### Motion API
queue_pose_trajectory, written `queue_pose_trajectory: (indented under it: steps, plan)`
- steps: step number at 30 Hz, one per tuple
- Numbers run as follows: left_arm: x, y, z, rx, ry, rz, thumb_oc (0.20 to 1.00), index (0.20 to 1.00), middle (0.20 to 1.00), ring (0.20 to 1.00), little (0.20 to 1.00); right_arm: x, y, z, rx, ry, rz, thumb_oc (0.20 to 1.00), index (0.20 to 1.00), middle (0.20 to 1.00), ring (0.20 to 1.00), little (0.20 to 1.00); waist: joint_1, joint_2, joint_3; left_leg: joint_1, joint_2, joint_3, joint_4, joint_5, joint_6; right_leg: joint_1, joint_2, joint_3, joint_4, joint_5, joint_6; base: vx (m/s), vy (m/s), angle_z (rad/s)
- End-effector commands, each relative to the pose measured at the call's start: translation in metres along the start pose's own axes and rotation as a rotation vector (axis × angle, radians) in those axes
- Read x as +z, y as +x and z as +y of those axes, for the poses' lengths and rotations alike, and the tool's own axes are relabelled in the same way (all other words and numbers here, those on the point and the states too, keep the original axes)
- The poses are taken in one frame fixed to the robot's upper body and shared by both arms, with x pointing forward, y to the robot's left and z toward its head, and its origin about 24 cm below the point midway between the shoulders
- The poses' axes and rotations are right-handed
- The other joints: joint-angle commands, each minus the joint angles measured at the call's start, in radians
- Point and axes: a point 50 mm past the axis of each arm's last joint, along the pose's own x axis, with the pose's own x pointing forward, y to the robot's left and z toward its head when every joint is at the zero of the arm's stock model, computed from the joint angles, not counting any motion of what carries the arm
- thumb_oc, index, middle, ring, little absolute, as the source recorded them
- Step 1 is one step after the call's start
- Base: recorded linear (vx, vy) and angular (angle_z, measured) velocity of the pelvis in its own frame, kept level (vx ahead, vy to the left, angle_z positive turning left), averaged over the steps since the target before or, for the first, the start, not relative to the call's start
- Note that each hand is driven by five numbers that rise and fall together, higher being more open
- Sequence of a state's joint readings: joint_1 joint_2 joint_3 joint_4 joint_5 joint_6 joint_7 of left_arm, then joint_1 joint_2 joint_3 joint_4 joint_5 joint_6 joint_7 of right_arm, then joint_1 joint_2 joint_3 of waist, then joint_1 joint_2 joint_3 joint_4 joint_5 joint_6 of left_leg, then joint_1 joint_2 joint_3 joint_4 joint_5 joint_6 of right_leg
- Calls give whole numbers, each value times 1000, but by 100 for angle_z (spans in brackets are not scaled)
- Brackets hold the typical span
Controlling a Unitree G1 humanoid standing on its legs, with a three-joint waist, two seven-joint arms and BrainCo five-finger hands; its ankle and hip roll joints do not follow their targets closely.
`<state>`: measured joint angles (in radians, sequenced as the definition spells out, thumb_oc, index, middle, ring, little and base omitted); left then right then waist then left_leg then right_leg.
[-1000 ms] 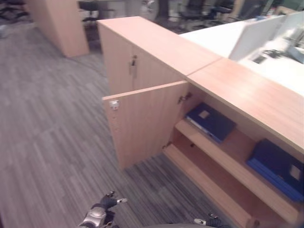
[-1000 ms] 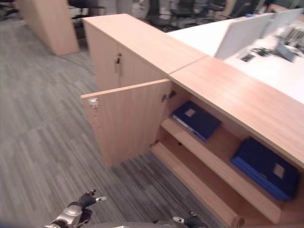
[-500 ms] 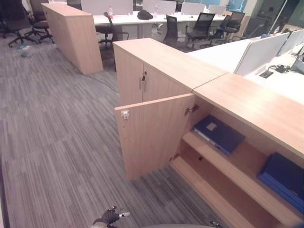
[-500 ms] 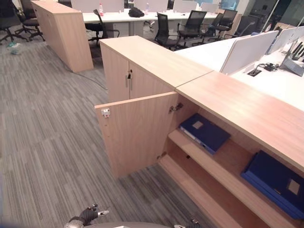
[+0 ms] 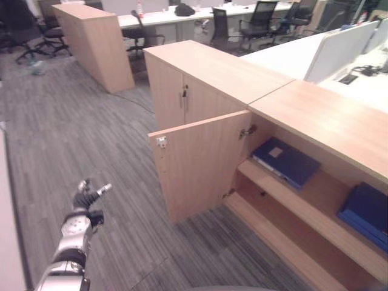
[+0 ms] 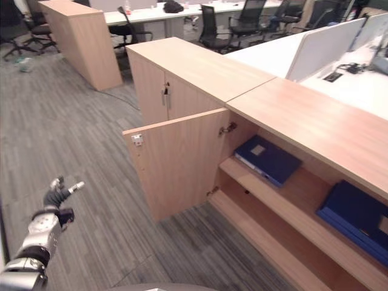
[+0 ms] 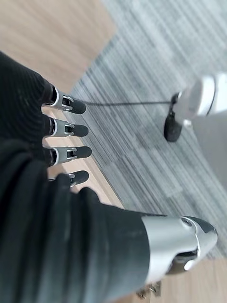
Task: Put the empty folder in the office cabinet
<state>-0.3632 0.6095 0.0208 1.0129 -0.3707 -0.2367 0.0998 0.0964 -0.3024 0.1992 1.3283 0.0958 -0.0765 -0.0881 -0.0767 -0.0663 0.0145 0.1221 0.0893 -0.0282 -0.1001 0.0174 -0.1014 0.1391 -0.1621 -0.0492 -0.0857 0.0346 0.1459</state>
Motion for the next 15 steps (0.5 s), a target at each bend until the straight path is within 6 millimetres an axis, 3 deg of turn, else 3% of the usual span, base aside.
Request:
queue_pose_trajectory:
  steps: [1, 3, 5, 6, 8, 9, 10, 15]
  plan:
    - [15, 6, -7, 20, -71, -65, 1000, 1000, 1000, 1000, 1000, 24, 3, -4, -10, -4, -56, 1000, 1000, 1000, 1000, 1000, 17, 23, 23, 12, -71, 43, 13, -81, 78, -96, -30, 0, 82, 13, 76, -31, 58, -22]
    - [37, 10, -16, 1, -118, -145, 1000, 1000, 1000, 1000, 1000, 28, 4, -5, -9, 19, -58, 1000, 1000, 1000, 1000, 1000, 6, 39, 67, 11, -68, 53, 23, -80, 97, -192, -14, 11, 298, 5, 96, -83, 126, -26]
    - [39, 9, -20, -13, -122, -160, 1000, 1000, 1000, 1000, 1000, 32, 4, -6, -7, 21, -63, 1000, 1000, 1000, 1000, 1000, 3, 52, 87, 20, -60, 58, 24, -81, 100, -251, -11, -4, 418, 25, 116, 106, 82, -44]
    - [32, 7, -29, -51, -83, -140, 1000, 1000, 1000, 1000, 1000, 27, 4, -3, -3, 32, -50, 1000, 1000, 1000, 1000, 1000, -25, 59, 89, 67, -70, 42, 13, -105, 97, -287, 35, -48, 363, -14, 90, 341, 13, -29]
    - [33, 8, -31, -59, -73, -138, 1000, 1000, 1000, 1000, 1000, 27, 4, -4, -8, 33, -50, 1000, 1000, 1000, 1000, 1000, -32, 55, 88, 75, -73, 37, 13, -113, 95, -299, 50, -69, 327, -12, 74, 264, -44, 5]
    - [37, 10, -37, -74, -49, -142, 1000, 1000, 1000, 1000, 1000, 20, 3, -4, -14, 47, -33, 1000, 1000, 1000, 1000, 1000, -47, 45, 78, 81, -78, 27, 14, -118, 87, -255, 50, -96, 215, -21, 51, 179, -96, 24]
    - [35, 10, -39, -81, -49, -131, 1000, 1000, 1000, 1000, 1000, 15, 3, -3, -13, 55, -24, 1000, 1000, 1000, 1000, 1000, -53, 45, 73, 80, -79, 25, 16, -119, 80, -232, 58, -87, 193, -22, 33, 173, -94, 63]
    - [39, 10, -57, -125, -85, -137, 1000, 1000, 1000, 1000, 1000, 7, 2, -14, -38, 80, -9, 1000, 1000, 1000, 1000, 1000, -77, 58, 50, 87, -59, 18, 36, -122, 39, -194, 76, -56, 163, -22, 7, 168, -83, 54]
